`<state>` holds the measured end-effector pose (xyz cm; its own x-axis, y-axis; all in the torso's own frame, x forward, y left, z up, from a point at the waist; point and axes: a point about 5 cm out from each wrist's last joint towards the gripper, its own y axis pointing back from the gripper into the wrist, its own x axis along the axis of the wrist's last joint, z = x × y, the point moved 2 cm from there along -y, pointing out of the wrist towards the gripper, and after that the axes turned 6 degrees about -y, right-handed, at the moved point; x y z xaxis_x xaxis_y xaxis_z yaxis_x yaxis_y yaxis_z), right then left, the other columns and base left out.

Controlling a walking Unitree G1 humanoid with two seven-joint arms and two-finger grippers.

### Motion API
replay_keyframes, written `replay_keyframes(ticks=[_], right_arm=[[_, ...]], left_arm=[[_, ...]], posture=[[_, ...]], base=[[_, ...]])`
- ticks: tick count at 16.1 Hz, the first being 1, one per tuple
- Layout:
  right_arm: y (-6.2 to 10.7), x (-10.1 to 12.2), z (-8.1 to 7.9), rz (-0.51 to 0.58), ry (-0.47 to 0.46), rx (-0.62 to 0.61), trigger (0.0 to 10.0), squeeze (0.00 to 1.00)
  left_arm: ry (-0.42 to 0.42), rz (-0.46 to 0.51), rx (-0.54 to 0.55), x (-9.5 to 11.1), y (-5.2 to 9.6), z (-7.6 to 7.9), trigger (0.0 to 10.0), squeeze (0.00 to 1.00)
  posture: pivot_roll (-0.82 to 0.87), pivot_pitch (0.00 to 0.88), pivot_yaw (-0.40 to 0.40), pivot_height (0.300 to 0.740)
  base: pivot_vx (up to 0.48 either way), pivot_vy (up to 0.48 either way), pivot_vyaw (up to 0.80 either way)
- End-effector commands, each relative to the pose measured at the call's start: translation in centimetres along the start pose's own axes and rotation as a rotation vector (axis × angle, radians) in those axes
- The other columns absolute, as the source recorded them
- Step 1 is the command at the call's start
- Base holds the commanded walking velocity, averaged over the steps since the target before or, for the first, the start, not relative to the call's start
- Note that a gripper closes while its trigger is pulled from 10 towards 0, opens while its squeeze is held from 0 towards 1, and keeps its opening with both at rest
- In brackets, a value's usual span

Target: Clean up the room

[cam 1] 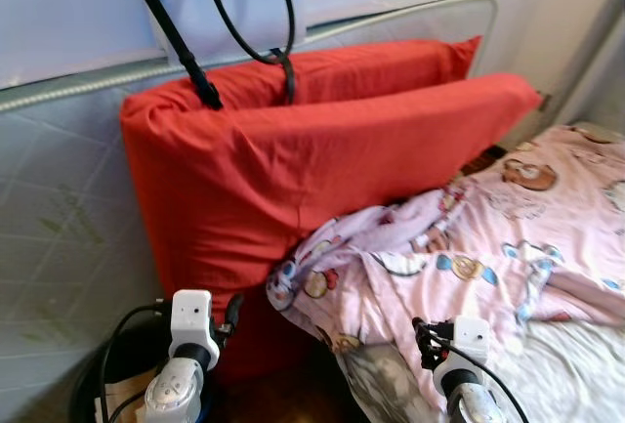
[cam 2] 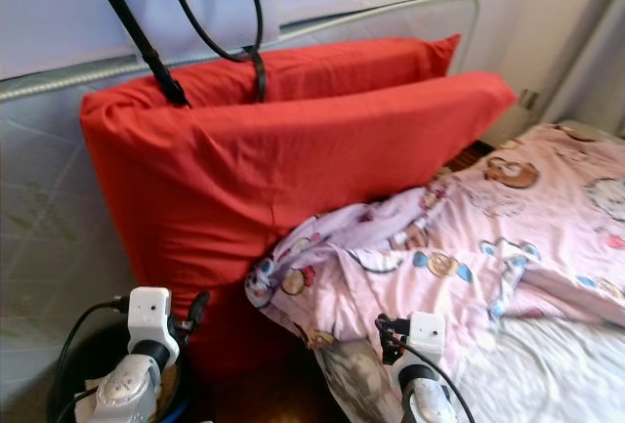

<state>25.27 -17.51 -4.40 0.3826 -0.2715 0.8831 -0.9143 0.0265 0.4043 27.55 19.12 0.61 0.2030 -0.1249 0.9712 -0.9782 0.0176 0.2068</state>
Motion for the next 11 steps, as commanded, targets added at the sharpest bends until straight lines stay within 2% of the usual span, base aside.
replay_keyframes(ticks=[1, 8, 11], right_arm=[[-0.13, 0.14, -0.22, 0.0, 0.006, 0.006, 10.0, 0.0], [-0.3, -0.18, -0.76, -0.032, 0.019, 0.022, 10.0, 0.0], [-0.37, -0.29, -0.84, -0.046, 0.025, 0.021, 10.0, 0.0]], left_arm=[[0.01, -0.002, 0.005, 0.14, -0.07, -0.11, 10.0, 0.0], [0.013, -0.006, 0.005, 0.14, -0.09, 0.04, 10.0, 0.0], [0.013, -0.005, 0.003, 0.19, -0.11, 0.04, 10.0, 0.0]], posture=[[0.02, 0.0, -0.036, 0.661], [0.02, 0.0, -0.037, 0.661], [0.02, 0.0, -0.037, 0.636]], base=[[0.0, 0.0, 0.0], [0.0, 0.0, 0.0], [0.0, 0.0, 0.0]])
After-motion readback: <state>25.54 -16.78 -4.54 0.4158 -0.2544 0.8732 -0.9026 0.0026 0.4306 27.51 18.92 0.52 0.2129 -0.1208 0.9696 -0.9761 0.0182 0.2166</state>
